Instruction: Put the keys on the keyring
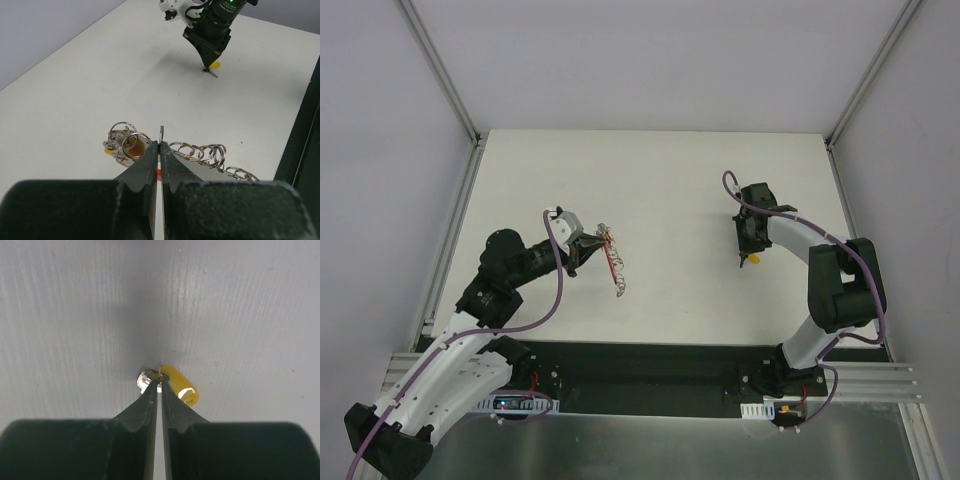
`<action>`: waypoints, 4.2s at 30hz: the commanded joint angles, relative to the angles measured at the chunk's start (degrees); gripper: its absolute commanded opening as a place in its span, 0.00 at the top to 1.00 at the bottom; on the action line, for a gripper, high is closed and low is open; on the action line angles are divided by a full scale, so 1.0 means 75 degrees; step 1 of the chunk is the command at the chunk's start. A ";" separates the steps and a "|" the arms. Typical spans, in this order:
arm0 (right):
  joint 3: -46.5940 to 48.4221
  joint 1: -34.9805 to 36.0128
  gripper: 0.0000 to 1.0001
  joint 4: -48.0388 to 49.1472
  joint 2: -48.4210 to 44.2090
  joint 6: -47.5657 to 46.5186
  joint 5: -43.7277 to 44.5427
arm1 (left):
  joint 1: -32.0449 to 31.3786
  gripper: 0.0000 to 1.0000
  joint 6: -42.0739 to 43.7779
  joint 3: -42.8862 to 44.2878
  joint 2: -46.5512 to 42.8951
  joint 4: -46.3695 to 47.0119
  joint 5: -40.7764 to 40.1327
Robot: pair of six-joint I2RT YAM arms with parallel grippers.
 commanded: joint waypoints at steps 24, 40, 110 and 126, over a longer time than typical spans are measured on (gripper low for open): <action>0.0276 0.0008 0.99 0.0124 0.0122 -0.0286 0.0057 | 0.0052 1.00 0.0115 0.0175 -0.0057 0.0375 0.0160; 0.0124 0.1003 0.99 0.0182 -0.2151 -0.1117 -0.1195 | 0.0052 1.00 0.0512 0.0258 0.0072 0.0364 0.1483; 0.0264 0.6488 0.99 0.1120 -0.4566 -0.3544 -0.2733 | -0.0569 1.00 0.1509 0.0468 0.1303 0.0598 0.4367; 0.0229 0.6500 0.99 0.1354 -0.4671 -0.3474 -0.2873 | -0.0581 1.00 0.1474 0.0457 0.1361 0.0598 0.4332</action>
